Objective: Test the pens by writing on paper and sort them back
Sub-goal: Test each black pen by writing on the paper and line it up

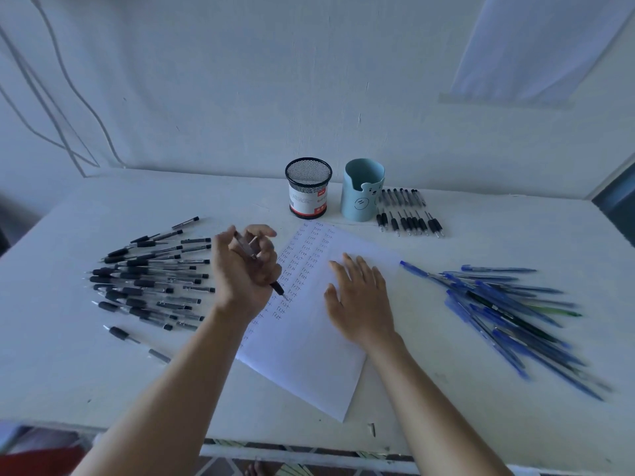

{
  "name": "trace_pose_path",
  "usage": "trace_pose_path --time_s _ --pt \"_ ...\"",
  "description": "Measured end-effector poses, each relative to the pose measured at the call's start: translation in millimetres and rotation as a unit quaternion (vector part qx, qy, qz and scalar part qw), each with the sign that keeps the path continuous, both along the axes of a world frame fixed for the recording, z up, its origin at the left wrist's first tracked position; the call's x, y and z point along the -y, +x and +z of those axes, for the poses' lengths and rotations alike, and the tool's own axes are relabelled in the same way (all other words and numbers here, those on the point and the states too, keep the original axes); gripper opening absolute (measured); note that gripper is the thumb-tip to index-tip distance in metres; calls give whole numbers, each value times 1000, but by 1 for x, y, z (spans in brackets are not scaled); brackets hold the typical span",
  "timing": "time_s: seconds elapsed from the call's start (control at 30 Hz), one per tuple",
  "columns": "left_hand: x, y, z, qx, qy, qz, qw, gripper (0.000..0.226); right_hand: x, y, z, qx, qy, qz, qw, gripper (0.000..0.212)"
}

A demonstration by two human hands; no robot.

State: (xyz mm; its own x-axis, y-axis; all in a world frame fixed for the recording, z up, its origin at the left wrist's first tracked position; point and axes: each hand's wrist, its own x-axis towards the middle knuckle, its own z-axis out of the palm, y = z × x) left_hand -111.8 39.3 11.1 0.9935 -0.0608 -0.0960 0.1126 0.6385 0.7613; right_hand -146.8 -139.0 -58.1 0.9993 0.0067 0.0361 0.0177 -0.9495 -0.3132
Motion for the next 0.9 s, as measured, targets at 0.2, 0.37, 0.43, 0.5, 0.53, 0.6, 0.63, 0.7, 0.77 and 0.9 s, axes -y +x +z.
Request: trace_pose_path --time_s 0.2,0.37,0.43,0.5,0.53,0.6,0.63,0.7,0.77,0.9 --pt "-2 -4 -28 -18 162 3 987 26 -1 1 0 1 -19 3 1000 85" --pt "-20 -7 -44 -10 124 -74 989 55 -1 2 1 2 -11 -1 1000 86" --pt "-22 -7 -44 -22 159 -72 984 59 0 2 1 2 -12 -1 1000 85" --pt "-24 -10 -42 -24 188 -56 980 39 0 2 0 5 -12 -1 1000 84" --pt "-24 -12 -40 -10 226 -53 973 27 0 2 0 7 -9 -2 1000 84" --pt "-29 -15 -39 33 343 -62 937 11 0 2 0 9 -5 -3 1000 84" --pt "-30 -17 -38 45 389 -65 918 12 0 2 0 10 -4 -3 1000 84" --pt "-30 -20 -35 54 438 -53 896 18 0 3 0 11 -2 -4 1000 84" --pt "-29 -21 -36 64 476 -24 877 29 0 3 0 9 -3 -3 1000 85" --pt "-30 -23 -41 38 509 9 860 33 0 1 1 10 -2 -4 1000 85"
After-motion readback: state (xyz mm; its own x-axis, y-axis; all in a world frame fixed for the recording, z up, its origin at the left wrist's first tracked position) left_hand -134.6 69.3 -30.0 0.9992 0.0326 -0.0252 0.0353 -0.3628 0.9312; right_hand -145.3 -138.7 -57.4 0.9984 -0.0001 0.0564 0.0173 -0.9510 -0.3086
